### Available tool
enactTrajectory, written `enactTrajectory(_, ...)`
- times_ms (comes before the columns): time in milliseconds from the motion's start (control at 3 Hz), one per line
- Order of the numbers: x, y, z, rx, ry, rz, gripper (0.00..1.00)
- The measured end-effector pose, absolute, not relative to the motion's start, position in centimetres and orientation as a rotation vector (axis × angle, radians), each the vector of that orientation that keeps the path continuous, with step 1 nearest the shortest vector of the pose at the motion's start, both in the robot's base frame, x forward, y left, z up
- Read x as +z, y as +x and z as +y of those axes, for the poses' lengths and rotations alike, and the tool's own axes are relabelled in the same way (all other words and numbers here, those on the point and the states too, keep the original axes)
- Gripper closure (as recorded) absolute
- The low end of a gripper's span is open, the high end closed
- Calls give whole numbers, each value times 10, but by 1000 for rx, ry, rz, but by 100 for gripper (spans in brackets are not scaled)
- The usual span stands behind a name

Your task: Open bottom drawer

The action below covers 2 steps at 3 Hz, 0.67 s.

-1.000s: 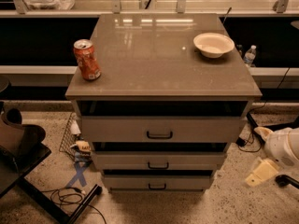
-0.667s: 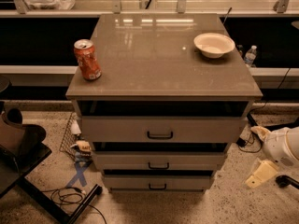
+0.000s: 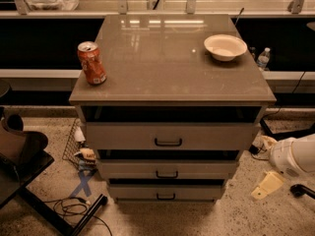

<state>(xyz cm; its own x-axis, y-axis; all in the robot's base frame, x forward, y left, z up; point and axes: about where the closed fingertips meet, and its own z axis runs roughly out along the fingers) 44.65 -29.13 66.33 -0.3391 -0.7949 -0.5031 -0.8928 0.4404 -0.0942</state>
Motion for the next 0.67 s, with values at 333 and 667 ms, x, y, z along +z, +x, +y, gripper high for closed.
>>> enactTrajectory(333,614,437,-285,261,-1457,2186,0)
enactTrajectory(667,547,416,-285,179,-1518,2097,0)
